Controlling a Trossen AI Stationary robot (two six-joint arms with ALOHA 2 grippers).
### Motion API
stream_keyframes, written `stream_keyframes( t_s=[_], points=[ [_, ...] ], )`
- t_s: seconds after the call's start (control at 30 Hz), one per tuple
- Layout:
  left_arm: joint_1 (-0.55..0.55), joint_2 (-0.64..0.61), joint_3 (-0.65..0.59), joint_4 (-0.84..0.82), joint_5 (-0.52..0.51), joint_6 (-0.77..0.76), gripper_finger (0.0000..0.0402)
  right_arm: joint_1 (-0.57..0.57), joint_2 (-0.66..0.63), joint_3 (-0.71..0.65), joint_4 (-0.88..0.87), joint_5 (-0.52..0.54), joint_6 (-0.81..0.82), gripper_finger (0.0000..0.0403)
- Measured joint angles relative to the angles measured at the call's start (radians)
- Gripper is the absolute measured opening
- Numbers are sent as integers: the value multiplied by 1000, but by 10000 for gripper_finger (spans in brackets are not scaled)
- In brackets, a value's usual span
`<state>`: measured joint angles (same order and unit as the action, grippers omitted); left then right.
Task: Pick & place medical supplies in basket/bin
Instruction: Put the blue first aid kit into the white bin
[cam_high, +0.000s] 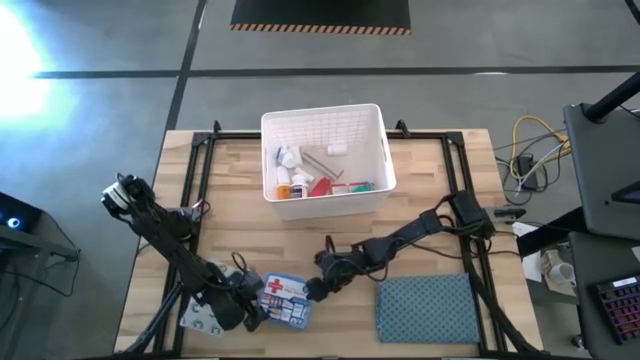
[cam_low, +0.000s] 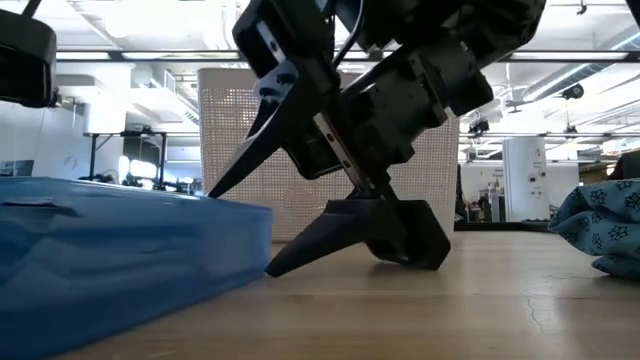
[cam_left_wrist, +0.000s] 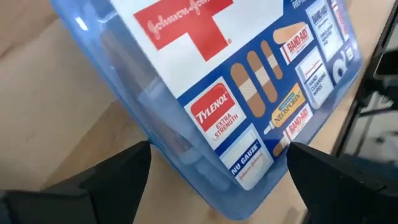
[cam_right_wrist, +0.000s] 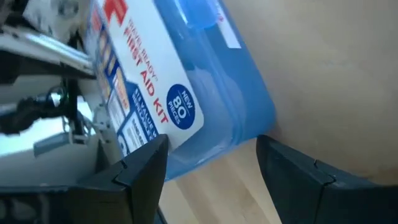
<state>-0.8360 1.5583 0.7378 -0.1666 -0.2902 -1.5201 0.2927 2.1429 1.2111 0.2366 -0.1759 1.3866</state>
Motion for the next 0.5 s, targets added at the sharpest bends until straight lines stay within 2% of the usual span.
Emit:
stream_keyframes(
  t_s=[0.2,0.5],
  points=[
    [-1,7,-8,-2,7,96,350,-4,-26,8,-1,25,-159,233],
    [0,8,-17,-17,21,164,350,-11,-36,60,-25,40,-258,233]
  ],
)
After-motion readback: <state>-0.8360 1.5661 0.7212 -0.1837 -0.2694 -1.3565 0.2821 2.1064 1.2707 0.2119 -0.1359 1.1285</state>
